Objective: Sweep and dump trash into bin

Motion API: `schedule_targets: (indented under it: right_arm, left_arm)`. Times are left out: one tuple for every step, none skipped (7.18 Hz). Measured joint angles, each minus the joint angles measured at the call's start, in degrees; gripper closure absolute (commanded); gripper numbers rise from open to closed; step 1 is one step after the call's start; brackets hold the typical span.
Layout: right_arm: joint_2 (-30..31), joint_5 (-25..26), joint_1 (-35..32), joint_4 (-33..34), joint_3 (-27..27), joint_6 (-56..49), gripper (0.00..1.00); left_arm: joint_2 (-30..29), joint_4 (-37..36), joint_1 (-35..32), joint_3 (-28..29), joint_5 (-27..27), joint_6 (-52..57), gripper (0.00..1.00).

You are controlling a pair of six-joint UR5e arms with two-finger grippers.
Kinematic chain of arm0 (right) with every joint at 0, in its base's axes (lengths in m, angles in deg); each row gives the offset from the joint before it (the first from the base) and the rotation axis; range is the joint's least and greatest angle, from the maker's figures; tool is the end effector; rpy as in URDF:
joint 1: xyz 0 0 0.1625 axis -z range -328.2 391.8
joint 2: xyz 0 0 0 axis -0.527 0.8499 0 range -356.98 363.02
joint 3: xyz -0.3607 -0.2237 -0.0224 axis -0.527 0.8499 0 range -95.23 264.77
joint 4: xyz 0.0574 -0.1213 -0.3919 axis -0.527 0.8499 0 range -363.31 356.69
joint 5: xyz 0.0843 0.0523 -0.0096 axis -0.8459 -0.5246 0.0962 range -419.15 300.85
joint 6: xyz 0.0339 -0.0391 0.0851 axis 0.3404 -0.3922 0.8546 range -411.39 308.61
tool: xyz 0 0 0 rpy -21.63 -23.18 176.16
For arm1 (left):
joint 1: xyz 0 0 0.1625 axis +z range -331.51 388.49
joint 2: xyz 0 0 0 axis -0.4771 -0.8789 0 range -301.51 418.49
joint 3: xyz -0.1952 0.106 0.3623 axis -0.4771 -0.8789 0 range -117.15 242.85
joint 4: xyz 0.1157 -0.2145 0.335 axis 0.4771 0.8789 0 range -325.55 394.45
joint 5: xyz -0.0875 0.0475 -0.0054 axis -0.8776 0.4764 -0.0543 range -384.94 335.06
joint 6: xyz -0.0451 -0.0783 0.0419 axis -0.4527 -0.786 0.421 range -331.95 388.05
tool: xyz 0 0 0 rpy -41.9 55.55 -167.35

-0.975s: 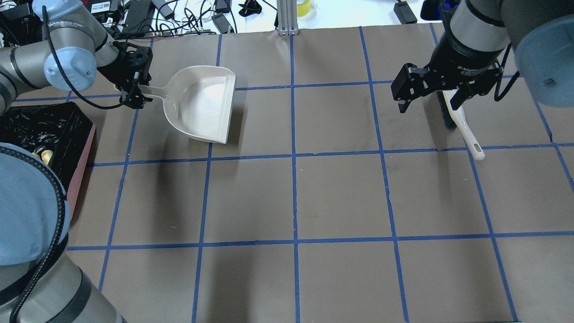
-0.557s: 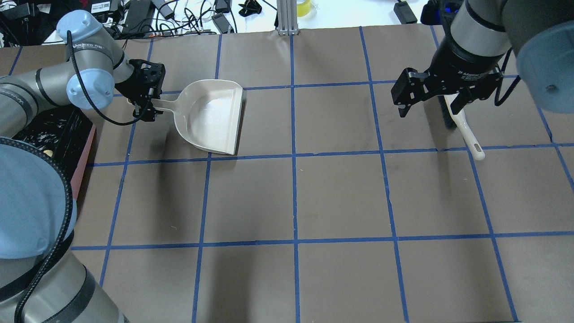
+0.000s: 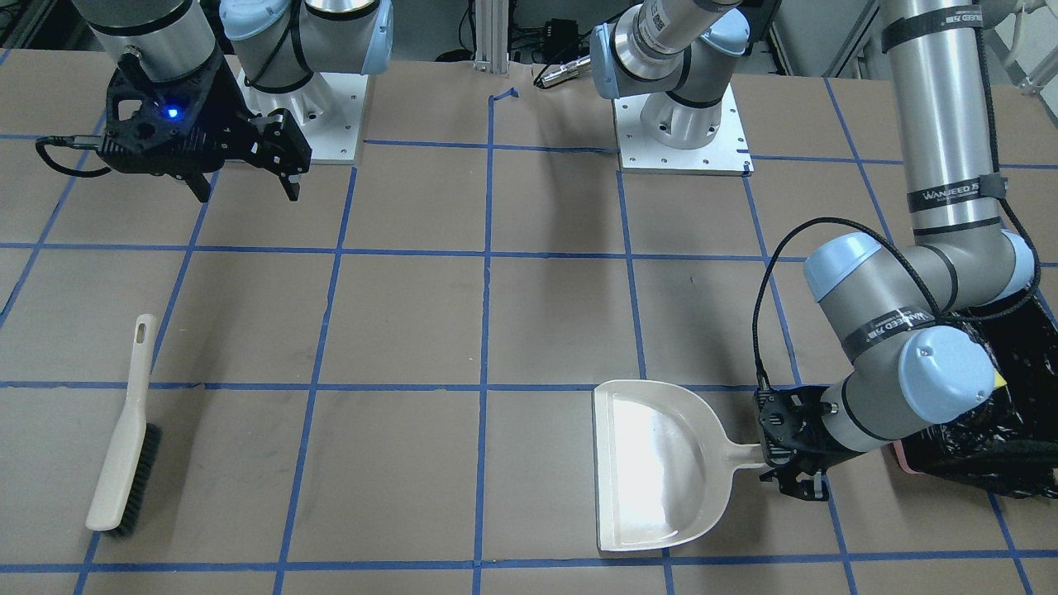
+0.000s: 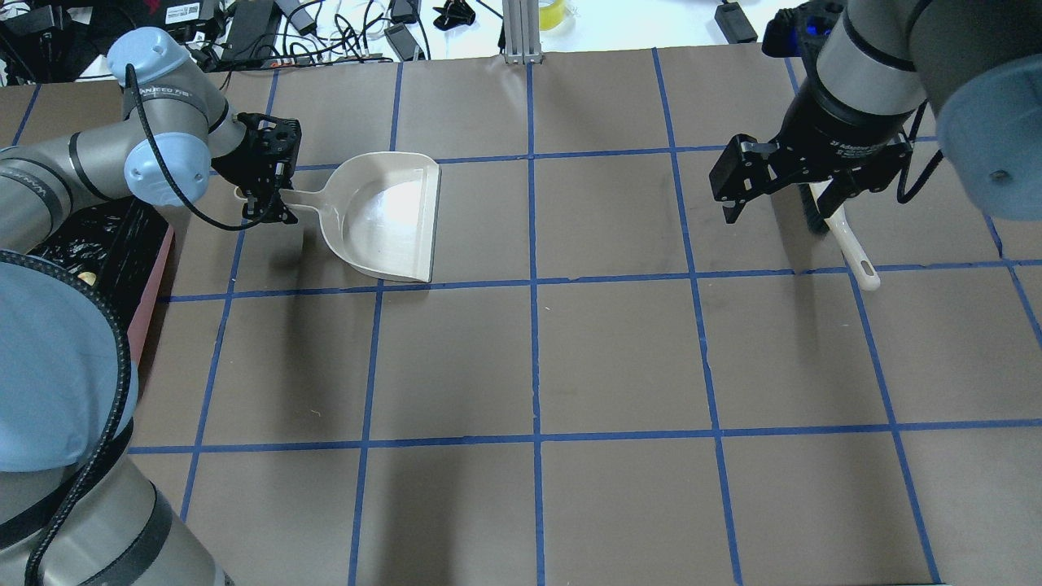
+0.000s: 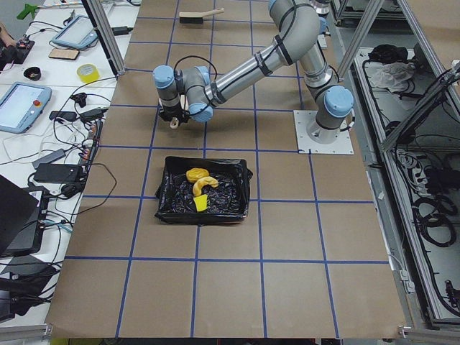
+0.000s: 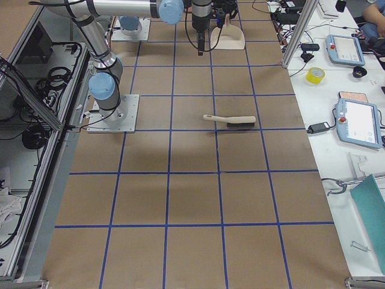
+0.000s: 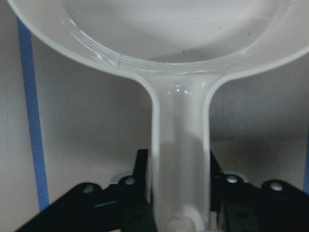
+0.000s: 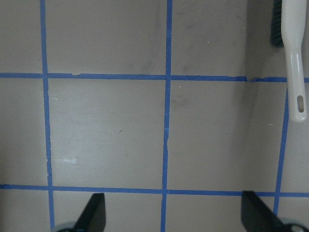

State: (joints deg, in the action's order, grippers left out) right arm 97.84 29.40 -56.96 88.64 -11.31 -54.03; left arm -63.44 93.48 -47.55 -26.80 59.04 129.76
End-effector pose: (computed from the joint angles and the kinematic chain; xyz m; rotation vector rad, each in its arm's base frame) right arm 0.1260 -0.4601 0.4791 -0.0382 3.1165 -0.0199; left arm 0.0190 -0.6728 0.2176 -2.1302 -2.2164 0.1282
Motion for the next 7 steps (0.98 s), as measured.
schedule_targets:
  right_arm:
    - [0.03,0.03,0.0,0.02,-0.1,0.0,0.0]
    - [-0.01,0.13,0.0,0.0,-0.13,0.0,0.0]
    - [-0.09,0.36,0.0,-0.01,-0.15,0.0,0.0]
    - [-0.1,0.59,0.0,-0.02,-0.16,0.0,0.0]
    - [-0.11,0.69,0.0,-0.02,-0.16,0.0,0.0]
    - [-0.11,0.72,0.0,-0.02,-0.19,-0.02,0.0]
    - [-0.1,0.76,0.0,-0.02,-0.22,-0.06,0.0]
  left_arm:
    - [1.29,0.35,-0.11,0.07,0.08,-5.57,0.0]
    - [3.22,1.99,-0.41,0.47,0.49,-11.61,0.0]
    - [5.56,5.12,-0.87,0.93,1.28,-16.76,0.0]
    - [8.6,9.45,-1.39,1.79,1.97,-21.59,0.0]
    - [11.95,14.33,-2.29,2.67,2.66,-27.54,0.0]
    - [14.96,18.05,-4.13,3.07,4.11,-35.7,0.0]
    - [17.63,20.53,-6.76,3.22,5.8,-46.2,0.0]
